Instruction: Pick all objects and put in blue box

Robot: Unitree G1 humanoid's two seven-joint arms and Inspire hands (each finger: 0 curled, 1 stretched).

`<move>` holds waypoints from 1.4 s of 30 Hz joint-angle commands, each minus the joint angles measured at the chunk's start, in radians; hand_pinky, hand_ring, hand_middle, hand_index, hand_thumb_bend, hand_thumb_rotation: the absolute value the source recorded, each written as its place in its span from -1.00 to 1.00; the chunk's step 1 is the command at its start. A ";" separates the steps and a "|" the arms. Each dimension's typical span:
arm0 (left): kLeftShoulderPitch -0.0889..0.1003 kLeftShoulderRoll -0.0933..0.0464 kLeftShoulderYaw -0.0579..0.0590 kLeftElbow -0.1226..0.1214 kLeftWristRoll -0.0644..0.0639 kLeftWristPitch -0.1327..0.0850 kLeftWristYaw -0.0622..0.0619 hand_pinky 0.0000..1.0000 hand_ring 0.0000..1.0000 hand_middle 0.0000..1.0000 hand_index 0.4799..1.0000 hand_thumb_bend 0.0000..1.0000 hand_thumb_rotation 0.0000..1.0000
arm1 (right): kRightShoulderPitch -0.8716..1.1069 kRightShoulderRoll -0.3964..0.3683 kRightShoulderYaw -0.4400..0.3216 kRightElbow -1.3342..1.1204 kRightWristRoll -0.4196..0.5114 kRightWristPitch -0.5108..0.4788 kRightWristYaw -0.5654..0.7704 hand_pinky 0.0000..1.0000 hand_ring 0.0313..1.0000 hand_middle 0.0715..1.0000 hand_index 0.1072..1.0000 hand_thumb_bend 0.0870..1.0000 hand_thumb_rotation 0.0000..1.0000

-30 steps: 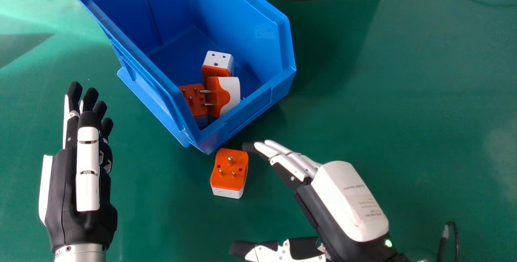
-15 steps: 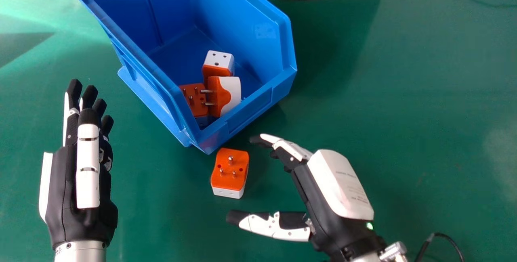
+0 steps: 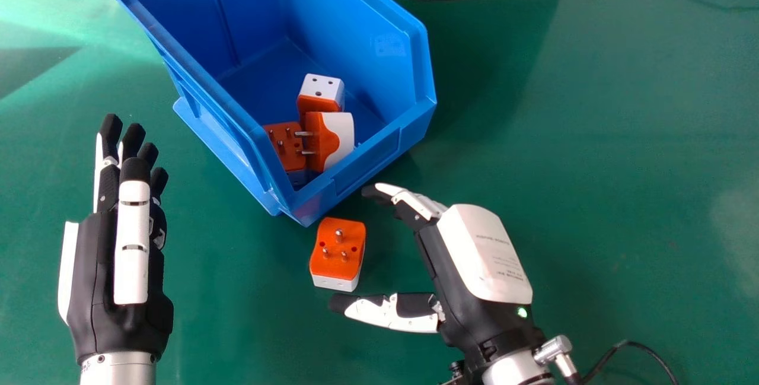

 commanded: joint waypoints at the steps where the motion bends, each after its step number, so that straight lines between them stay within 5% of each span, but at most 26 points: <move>1: -0.002 0.006 0.005 -0.017 0.001 -0.010 0.000 1.00 0.98 0.98 0.99 -0.19 0.66 | -0.028 0.012 0.008 0.019 -0.003 0.000 -0.020 0.27 0.48 0.55 0.55 0.16 -0.22; 13: -0.001 0.016 0.009 -0.020 -0.008 -0.012 -0.017 1.00 1.00 1.00 1.00 -0.17 0.67 | -0.125 0.032 0.048 0.148 -0.044 0.084 -0.042 0.28 0.48 0.55 0.57 0.17 -0.23; 22: -0.004 0.014 0.009 -0.024 -0.006 -0.008 -0.011 0.98 0.97 0.98 0.98 -0.15 0.65 | -0.177 0.045 0.082 0.207 -0.087 0.191 -0.025 0.29 0.49 0.55 0.57 0.16 -0.24; 35: -0.024 0.035 0.020 0.001 -0.018 -0.015 -0.035 0.97 0.96 0.97 0.96 -0.10 0.66 | -0.217 0.052 0.100 0.240 -0.087 0.290 -0.016 0.34 0.51 0.57 0.56 0.15 -0.27; 42: -0.028 0.036 0.026 -0.007 -0.006 -0.002 -0.016 0.95 0.96 0.97 0.97 -0.02 0.62 | -0.235 0.044 0.112 0.271 -0.094 0.303 -0.023 0.34 0.49 0.56 0.54 0.16 -0.29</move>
